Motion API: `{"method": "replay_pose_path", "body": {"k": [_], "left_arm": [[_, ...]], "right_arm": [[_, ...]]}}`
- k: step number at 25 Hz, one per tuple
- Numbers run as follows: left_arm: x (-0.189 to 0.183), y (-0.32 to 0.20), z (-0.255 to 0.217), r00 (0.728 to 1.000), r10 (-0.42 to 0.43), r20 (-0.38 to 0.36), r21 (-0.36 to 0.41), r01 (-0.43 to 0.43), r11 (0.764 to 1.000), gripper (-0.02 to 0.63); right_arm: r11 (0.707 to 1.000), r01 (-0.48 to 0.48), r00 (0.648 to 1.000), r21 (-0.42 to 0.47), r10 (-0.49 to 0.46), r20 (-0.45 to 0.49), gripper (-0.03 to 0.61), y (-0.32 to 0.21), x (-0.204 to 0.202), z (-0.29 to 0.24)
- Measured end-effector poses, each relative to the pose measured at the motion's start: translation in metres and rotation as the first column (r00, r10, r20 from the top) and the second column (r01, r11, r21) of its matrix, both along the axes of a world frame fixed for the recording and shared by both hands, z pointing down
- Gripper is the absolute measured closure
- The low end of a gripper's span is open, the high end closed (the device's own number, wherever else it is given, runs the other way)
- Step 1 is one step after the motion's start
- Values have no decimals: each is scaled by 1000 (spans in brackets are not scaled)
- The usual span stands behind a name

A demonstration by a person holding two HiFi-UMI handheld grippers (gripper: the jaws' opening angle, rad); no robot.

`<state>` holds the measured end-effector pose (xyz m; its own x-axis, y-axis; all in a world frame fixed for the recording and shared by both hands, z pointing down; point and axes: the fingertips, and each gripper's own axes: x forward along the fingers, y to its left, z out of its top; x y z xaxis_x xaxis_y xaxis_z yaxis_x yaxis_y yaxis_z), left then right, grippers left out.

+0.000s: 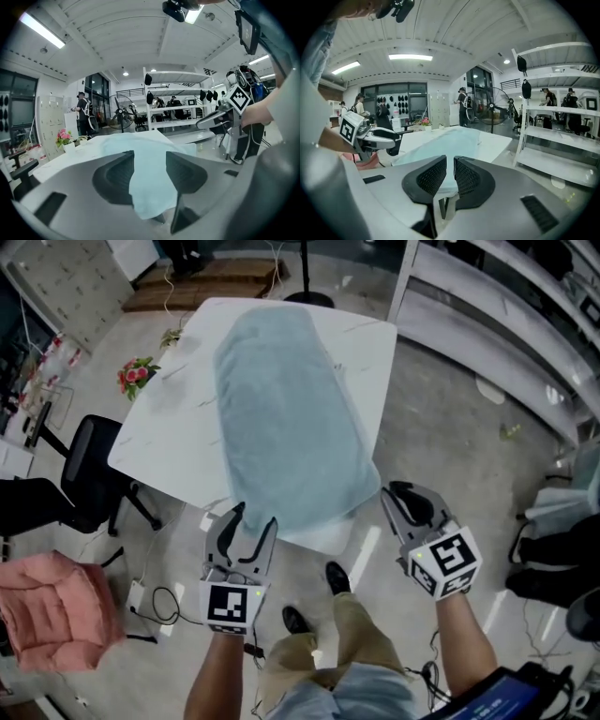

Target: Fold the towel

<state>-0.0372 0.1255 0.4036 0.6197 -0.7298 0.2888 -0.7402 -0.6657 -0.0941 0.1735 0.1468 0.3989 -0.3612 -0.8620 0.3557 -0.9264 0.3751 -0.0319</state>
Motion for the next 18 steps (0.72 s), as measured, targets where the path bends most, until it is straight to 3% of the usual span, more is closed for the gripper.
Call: {"method": "replay_pose_path", "body": {"k": [3, 6, 9, 14, 18], "left_arm": [[5, -3, 11, 1000, -19, 1, -8, 19, 1000, 399], [6, -5, 19, 999, -36, -7, -4, 36, 999, 399], [1, 1, 29, 999, -43, -9, -28, 43, 999, 391], [-13, 14, 53, 999, -14, 46, -65, 17, 998, 342], [-23, 22, 67, 996, 29, 85, -84, -22, 996, 296]], "right_arm": [[997, 73, 997, 14, -72, -26, 495, 1, -4, 6], [982, 180, 979, 53, -173, -112, 442, 3, -6, 9], [951, 306, 923, 50, -284, -259, 393, 9, -10, 18], [905, 426, 814, 11, -378, -441, 357, 7, -1, 37], [875, 484, 738, -23, -422, -526, 350, -3, 3, 51]]}}
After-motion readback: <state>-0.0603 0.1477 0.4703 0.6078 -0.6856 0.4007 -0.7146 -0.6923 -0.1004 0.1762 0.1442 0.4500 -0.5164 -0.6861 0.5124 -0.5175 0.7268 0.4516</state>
